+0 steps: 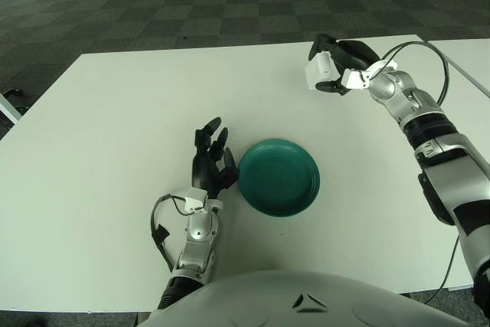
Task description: Put the charger into the plate.
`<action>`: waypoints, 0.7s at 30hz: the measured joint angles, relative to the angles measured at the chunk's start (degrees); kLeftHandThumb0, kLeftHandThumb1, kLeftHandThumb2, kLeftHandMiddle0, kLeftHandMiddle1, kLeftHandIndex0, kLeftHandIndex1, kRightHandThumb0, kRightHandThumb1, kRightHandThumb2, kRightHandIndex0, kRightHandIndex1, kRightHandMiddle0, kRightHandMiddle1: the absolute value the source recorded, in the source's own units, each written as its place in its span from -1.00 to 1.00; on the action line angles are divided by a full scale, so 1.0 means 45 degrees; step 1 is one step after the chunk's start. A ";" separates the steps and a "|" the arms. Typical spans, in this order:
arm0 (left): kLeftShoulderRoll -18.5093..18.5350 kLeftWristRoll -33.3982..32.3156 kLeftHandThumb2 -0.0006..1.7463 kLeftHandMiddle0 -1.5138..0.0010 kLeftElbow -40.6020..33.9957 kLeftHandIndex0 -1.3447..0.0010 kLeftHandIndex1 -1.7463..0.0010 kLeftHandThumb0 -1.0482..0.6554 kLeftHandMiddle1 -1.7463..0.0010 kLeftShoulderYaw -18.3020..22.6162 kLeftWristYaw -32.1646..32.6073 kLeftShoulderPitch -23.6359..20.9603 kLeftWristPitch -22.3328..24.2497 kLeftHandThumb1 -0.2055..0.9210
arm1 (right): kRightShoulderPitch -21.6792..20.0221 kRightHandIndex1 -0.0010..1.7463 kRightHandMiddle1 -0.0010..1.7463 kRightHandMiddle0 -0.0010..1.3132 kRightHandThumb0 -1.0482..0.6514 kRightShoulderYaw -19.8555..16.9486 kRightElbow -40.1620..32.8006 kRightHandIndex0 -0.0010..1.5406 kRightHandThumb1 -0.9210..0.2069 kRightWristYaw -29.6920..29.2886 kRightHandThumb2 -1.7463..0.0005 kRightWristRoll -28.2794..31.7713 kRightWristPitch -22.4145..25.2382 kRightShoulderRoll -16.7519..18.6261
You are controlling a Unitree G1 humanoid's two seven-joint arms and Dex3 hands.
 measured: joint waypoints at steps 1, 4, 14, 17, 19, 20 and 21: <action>-0.0002 0.0085 0.12 0.35 0.0046 0.90 -0.05 -0.84 0.98 0.0006 0.0067 -0.0011 -0.0030 1.00 | 0.0372 1.00 1.00 -0.11 -0.32 0.0025 -0.0527 0.42 0.01 0.0017 -0.45 -0.0046 -0.0026 0.0043; -0.0002 0.0157 0.12 0.35 0.0077 0.89 -0.05 -0.83 0.98 -0.0021 0.0336 -0.0051 -0.0100 1.00 | 0.1387 1.00 1.00 -0.10 -0.32 0.0204 -0.1693 0.44 0.02 0.0139 -0.46 -0.0227 -0.0223 0.0264; 0.0001 0.0437 0.12 0.32 0.0058 0.82 -0.09 -0.82 0.97 -0.0108 0.1092 -0.0085 -0.0107 1.00 | 0.3394 1.00 1.00 -0.09 -0.32 0.0392 -0.4792 0.46 0.04 0.2172 -0.48 -0.0557 -0.0207 0.0033; 0.0002 0.0705 0.12 0.30 0.0025 0.80 -0.14 -0.82 0.96 -0.0129 0.1371 -0.0040 -0.0106 1.00 | 0.3582 1.00 1.00 -0.10 -0.32 0.0438 -0.5450 0.46 0.02 0.2587 -0.46 -0.0690 -0.0410 -0.0167; 0.0001 0.0852 0.11 0.29 -0.0003 0.79 -0.16 -0.82 0.96 -0.0137 0.1536 -0.0033 -0.0104 1.00 | 0.3597 1.00 1.00 -0.13 -0.31 0.0490 -0.5712 0.44 -0.02 0.2842 -0.43 -0.0814 -0.0548 -0.0244; 0.0001 0.0924 0.11 0.28 -0.0017 0.78 -0.18 -0.82 0.96 -0.0144 0.1609 -0.0030 -0.0103 1.00 | 0.3597 1.00 1.00 -0.14 -0.31 0.0512 -0.5840 0.43 -0.03 0.2948 -0.42 -0.0913 -0.0592 -0.0276; 0.0001 0.0994 0.11 0.28 -0.0032 0.78 -0.18 -0.82 0.96 -0.0154 0.1677 -0.0025 -0.0101 1.00 | 0.3597 1.00 1.00 -0.15 -0.31 0.0524 -0.5966 0.42 -0.05 0.3051 -0.41 -0.1007 -0.0625 -0.0292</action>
